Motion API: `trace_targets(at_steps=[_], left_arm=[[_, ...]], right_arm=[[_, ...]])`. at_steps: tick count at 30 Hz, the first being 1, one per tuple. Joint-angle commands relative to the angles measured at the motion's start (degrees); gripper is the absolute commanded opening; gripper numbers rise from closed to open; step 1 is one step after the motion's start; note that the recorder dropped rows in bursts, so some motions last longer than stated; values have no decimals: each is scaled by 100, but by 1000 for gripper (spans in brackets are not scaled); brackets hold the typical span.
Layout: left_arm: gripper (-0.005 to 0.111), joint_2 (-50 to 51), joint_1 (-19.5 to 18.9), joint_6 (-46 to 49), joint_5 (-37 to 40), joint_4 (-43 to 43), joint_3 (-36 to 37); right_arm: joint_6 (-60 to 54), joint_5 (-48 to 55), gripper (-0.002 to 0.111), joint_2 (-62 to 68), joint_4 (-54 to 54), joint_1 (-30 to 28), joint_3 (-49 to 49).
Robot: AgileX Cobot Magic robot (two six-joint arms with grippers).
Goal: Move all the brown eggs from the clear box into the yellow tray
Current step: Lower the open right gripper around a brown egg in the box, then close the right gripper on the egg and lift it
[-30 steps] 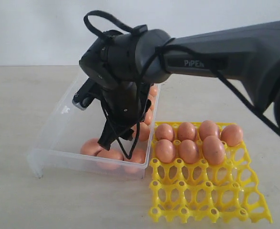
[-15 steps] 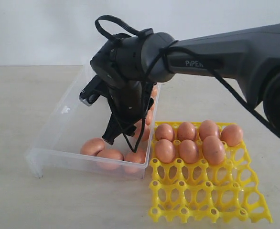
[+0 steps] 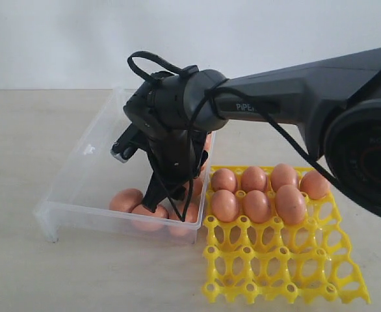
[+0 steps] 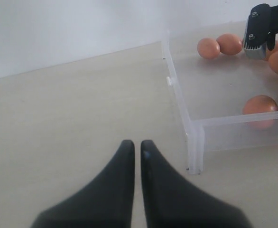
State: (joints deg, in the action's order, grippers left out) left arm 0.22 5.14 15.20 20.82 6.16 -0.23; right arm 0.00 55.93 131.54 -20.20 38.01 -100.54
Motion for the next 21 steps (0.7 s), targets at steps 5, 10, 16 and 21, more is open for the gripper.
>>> trace_targets(at_steps=[5,10,16,21], left_arm=[[4,-22,-21,-61,-22,1,23],[4,-22,-21,-61,-22,1,23],[4,-22,-21,-61,-22,1,23],[4,-22,-21,-61,-22,1,23]], right_arm=[[0,-2,0,84,-25,-30,-11],[721,-804,0,-734,40,-30,-11],[1638,-4118,0,-2676,-176,-34,1695],[2383,-6419,0,-4209,-28,-945,4630]])
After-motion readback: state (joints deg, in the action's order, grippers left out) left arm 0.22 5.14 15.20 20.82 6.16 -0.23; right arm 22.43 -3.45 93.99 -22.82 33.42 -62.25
